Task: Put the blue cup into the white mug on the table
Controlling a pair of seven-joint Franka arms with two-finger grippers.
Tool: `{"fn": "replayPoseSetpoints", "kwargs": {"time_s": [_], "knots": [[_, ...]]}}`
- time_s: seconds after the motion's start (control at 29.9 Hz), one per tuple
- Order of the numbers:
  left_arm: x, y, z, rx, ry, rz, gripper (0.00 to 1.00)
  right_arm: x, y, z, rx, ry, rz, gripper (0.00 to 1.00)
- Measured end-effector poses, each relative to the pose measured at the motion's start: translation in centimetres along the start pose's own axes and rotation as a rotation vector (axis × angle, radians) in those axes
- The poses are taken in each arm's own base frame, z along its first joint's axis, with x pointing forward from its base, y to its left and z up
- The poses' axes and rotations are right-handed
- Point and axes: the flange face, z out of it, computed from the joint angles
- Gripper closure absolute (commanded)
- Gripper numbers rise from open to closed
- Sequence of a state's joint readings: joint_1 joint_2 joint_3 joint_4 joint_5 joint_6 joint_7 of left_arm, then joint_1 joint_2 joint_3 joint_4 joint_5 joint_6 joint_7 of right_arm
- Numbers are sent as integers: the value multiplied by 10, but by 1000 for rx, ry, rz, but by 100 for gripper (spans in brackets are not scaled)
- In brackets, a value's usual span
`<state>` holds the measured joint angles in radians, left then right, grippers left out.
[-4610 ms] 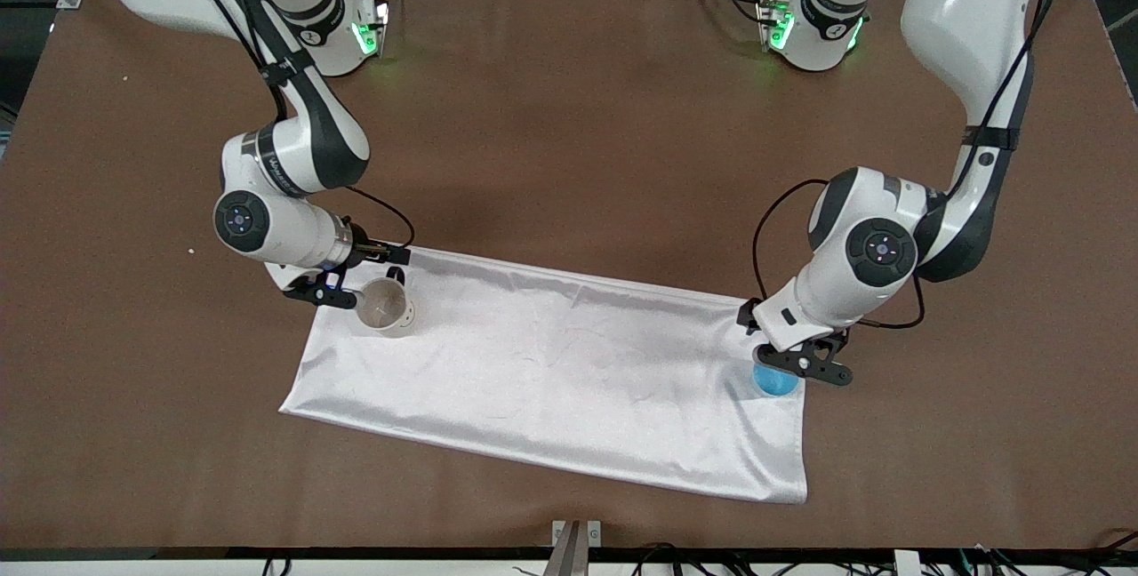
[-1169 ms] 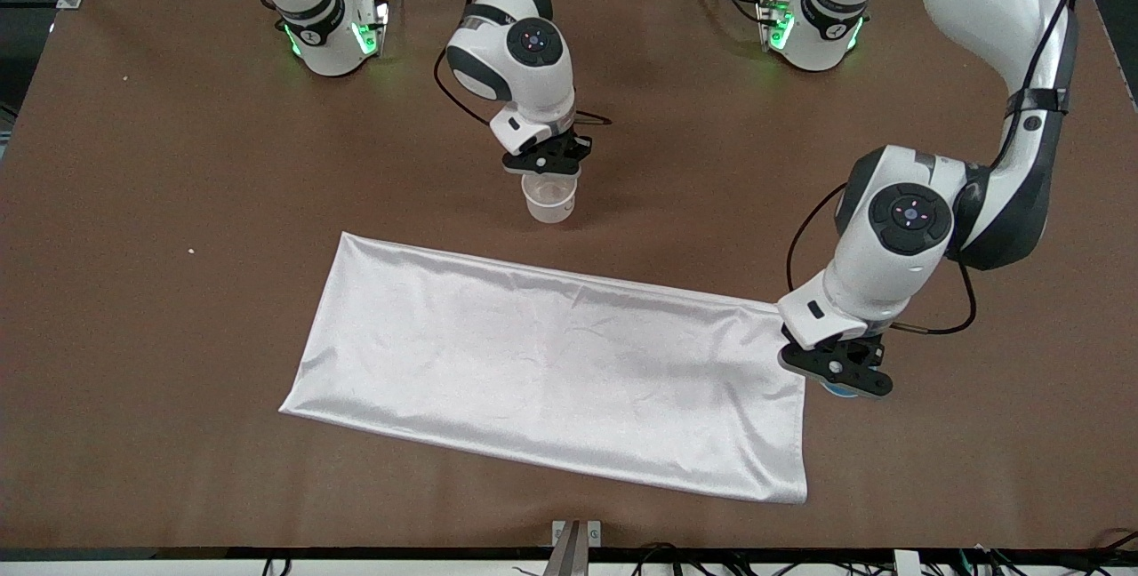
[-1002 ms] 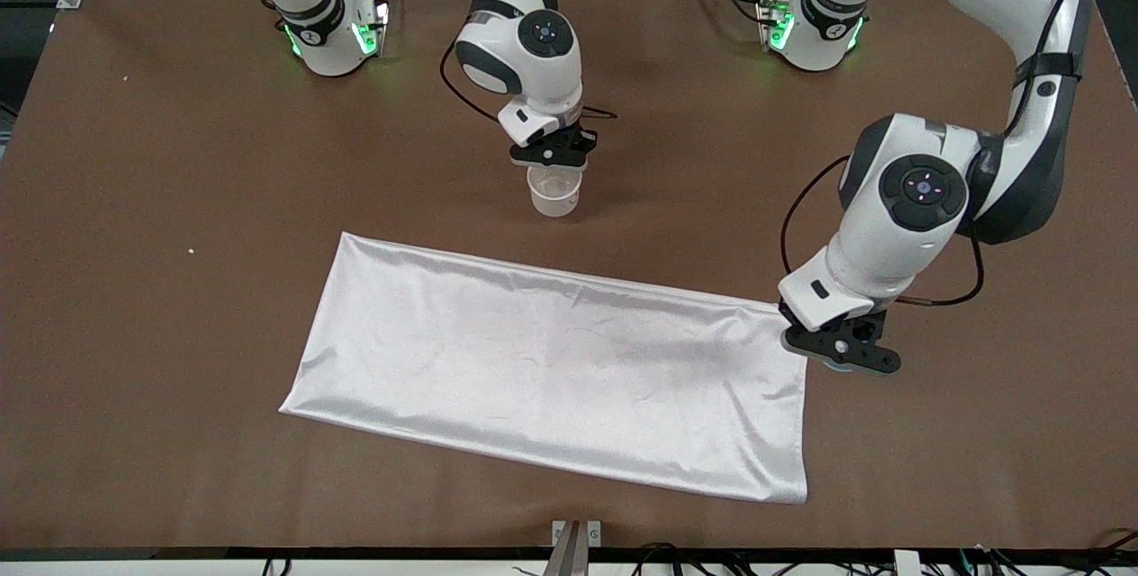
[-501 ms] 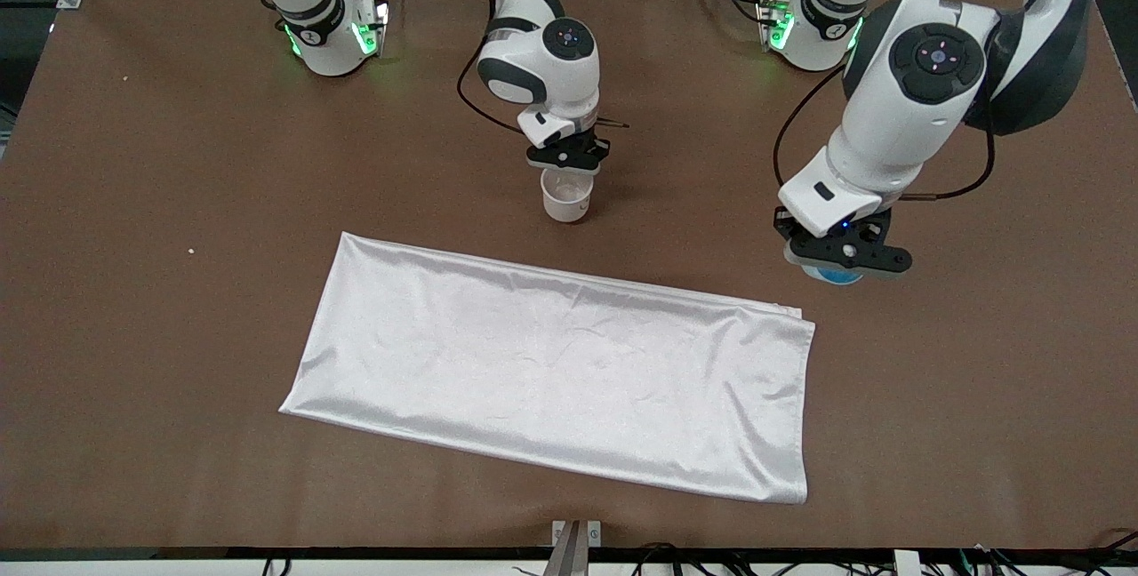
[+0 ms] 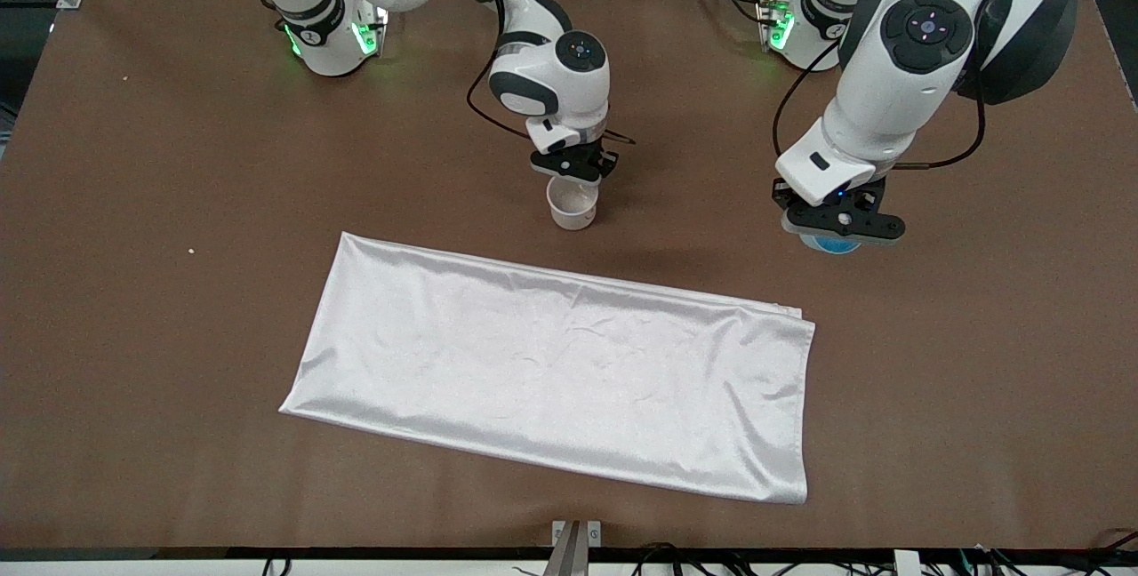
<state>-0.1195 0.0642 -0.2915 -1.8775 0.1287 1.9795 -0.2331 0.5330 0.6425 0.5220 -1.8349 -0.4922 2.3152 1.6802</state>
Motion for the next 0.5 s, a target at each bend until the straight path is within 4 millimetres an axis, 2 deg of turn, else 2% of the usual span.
{"fn": "replayPoseSetpoints", "kwargs": {"time_s": [0.07,0.2,0.37,0.5], "knots": [[0,0,0,0,0,0,100,1,-1,-6,-44,10,3,0],[0,0,1,-1,0,0,100,3,-11,-33,-101,29,8,0],[0,0,1,-1,2,0,100,11,-25,-67,-78,44,20,0],[0,0,2,-2,1,0,100,25,-28,-80,-60,50,13,0]]}}
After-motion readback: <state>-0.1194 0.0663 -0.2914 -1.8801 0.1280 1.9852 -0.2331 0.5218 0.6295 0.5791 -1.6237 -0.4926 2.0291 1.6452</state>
